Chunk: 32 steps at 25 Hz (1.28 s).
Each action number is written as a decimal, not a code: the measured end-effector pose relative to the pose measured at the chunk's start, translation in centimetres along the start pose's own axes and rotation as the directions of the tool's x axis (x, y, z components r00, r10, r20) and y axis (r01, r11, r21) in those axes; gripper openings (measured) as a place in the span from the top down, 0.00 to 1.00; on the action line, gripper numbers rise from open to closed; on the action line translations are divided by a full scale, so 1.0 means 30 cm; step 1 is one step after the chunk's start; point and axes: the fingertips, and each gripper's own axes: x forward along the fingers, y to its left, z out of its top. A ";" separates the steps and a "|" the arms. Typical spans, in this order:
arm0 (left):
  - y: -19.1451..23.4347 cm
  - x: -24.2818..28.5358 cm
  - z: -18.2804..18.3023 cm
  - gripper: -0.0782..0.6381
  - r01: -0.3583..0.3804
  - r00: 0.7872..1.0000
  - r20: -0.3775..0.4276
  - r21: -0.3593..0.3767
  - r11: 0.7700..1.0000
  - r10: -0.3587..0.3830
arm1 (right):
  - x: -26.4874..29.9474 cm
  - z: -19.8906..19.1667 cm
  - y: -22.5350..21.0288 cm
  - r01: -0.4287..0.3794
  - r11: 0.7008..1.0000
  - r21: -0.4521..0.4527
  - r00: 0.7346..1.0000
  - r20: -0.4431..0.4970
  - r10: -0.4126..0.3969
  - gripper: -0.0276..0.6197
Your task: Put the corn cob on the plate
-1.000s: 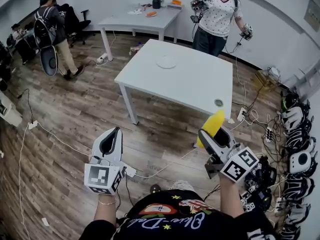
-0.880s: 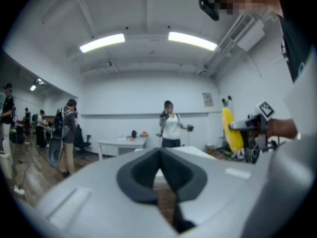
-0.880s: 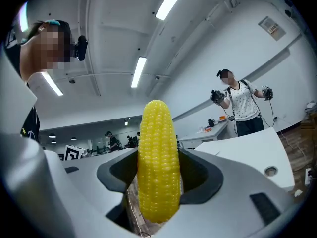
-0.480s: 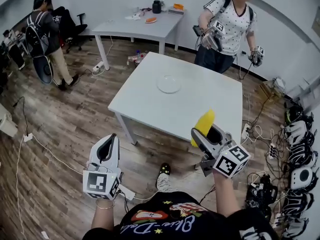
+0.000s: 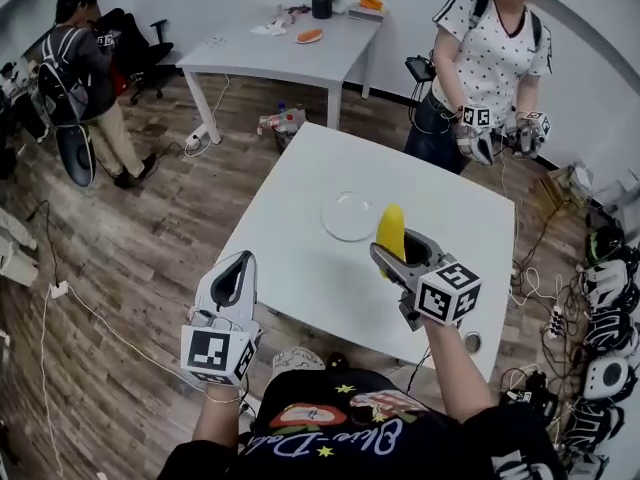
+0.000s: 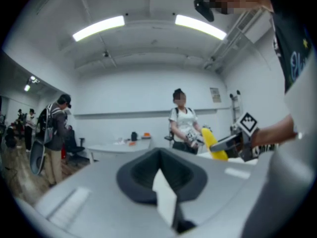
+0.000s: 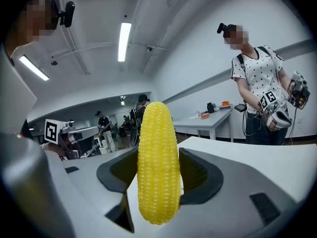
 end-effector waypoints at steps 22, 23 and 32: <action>0.241 0.545 -0.132 0.90 0.138 0.984 -0.106 -0.070 0.988 -0.145 | 0.590 -0.399 -0.401 -0.093 0.960 -0.263 0.692 -0.711 -0.127 0.56; 0.246 0.545 -0.134 0.90 0.134 0.984 -0.108 -0.075 0.988 -0.142 | 0.594 -0.404 -0.400 -0.098 0.961 -0.257 0.688 -0.716 -0.121 0.56; 0.307 0.491 -0.131 0.90 0.057 0.994 -0.094 -0.075 0.996 -0.064 | 0.612 -0.424 -0.393 -0.130 0.967 -0.218 0.703 -0.708 -0.065 0.56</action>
